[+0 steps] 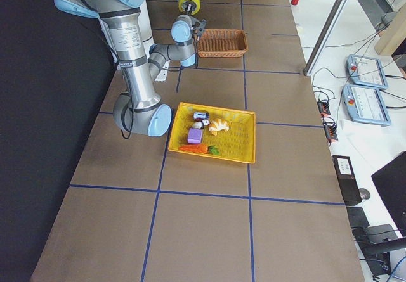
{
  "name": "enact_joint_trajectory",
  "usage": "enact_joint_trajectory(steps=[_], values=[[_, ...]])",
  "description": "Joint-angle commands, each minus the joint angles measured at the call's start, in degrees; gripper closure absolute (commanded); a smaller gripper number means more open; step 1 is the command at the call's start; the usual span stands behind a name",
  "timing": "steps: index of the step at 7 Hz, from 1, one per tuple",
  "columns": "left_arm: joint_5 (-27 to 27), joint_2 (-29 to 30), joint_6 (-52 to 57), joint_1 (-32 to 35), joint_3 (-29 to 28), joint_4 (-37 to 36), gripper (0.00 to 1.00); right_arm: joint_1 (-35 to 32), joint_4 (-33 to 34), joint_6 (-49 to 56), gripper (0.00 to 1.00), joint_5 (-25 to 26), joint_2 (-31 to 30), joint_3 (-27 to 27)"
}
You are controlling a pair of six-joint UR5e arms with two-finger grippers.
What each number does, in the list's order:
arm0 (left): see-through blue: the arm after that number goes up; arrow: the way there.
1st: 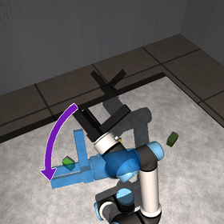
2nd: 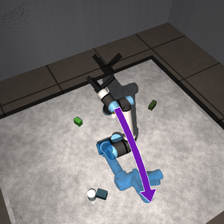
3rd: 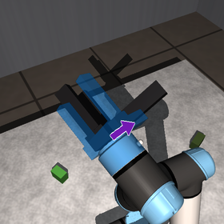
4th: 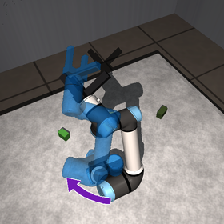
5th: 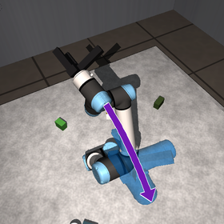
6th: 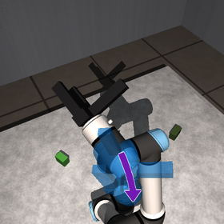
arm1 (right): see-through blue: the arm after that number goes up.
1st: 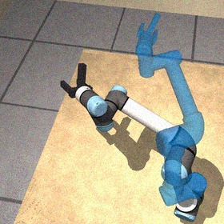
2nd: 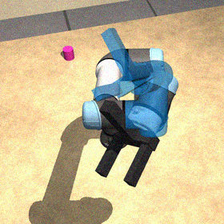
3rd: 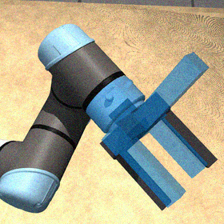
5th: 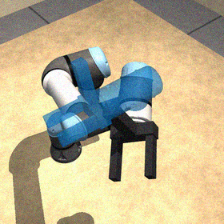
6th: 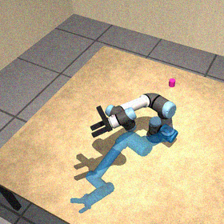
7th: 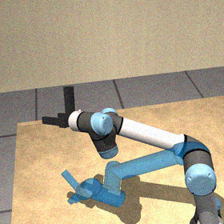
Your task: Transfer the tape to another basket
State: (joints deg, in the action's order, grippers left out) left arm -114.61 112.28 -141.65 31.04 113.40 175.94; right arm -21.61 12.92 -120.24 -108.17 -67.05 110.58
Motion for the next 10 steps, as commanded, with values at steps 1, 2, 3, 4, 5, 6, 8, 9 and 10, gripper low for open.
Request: enact_joint_trajectory(steps=[1, 2, 3, 4, 5, 6, 8, 9, 10], values=[[-7.3, 0.0, -0.1, 6.7, 0.4, -2.9, 0.99, -0.8, 0.1, 0.1, 0.01, 0.1, 0.0, 0.1], [-11.1, -0.2, -0.1, 10.2, 0.0, -4.4, 0.99, -2.8, 0.9, 0.4, 0.01, -0.7, -0.4, 0.2], [-11.6, -0.3, 0.3, 10.9, -0.4, -7.0, 0.99, -7.1, 4.4, 1.1, 0.0, -4.5, -0.4, 0.3], [-13.6, -0.2, 2.7, 11.0, -0.5, -11.6, 0.99, -12.8, 10.7, 5.1, 0.0, -11.0, -0.1, 0.5], [-16.8, 0.0, 9.7, 11.0, -0.4, -19.1, 0.99, -17.5, 17.0, 11.6, 0.0, -14.4, -0.4, 0.5], [-19.0, 0.1, 16.4, 10.8, -0.1, -27.4, 0.99, -20.5, 25.8, 19.1, 0.0, -14.6, -0.5, 0.7], [-18.8, 0.2, 30.8, 10.7, -0.7, -42.2, 0.99, -24.2, 42.2, 34.6, 0.0, -13.8, -1.0, 0.6], [-18.3, 0.3, 38.4, 10.7, -0.8, -49.5, 0.99, -27.1, 49.7, 41.5, 0.0, -13.8, -2.1, 0.6], [-17.0, 1.0, 46.5, 10.5, -1.8, -57.0, 0.99, -29.1, 58.4, 53.2, 0.0, -13.8, -3.2, 0.7]])
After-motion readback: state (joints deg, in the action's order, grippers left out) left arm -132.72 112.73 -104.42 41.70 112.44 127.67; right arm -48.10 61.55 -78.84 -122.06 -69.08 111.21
